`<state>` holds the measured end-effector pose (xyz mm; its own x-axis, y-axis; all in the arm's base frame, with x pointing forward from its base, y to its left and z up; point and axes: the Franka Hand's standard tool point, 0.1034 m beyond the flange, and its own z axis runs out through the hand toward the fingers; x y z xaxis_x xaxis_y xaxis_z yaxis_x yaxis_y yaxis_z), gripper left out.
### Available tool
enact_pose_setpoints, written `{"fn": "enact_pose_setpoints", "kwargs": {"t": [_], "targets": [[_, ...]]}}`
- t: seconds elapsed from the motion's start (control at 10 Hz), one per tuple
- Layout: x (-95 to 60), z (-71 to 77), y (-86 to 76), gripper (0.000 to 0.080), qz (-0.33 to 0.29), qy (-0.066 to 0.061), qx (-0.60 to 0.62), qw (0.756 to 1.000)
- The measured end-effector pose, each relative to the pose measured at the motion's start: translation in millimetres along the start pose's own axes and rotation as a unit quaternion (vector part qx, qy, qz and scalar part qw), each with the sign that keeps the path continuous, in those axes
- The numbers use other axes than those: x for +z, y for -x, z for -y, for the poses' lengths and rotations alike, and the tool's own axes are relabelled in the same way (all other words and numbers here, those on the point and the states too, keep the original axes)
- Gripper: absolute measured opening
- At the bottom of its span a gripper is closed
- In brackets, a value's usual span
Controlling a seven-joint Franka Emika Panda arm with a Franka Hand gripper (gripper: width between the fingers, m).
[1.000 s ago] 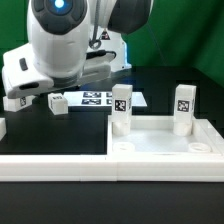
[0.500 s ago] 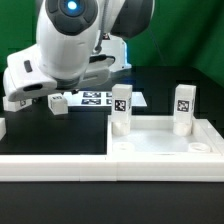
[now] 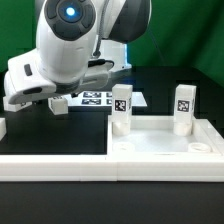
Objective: Assemble square table
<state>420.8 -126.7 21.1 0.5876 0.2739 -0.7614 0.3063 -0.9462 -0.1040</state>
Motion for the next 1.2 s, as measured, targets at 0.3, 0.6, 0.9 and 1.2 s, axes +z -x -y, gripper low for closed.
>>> {"fn": "enact_pose_setpoints", "kwargs": {"t": [0.3, 0.6, 0.9, 1.2], "targets": [[0.0, 0.9, -1.1, 0.0643, 0.001, 0.001, -0.002, 1.000], [0.1, 0.9, -1.2, 0.0643, 0.001, 0.001, -0.002, 1.000], [0.1, 0.9, -1.0, 0.0285, 0.001, 0.001, -0.002, 1.000], [0.1, 0.9, -1.0, 0.0285, 0.001, 0.001, -0.002, 1.000]]}}
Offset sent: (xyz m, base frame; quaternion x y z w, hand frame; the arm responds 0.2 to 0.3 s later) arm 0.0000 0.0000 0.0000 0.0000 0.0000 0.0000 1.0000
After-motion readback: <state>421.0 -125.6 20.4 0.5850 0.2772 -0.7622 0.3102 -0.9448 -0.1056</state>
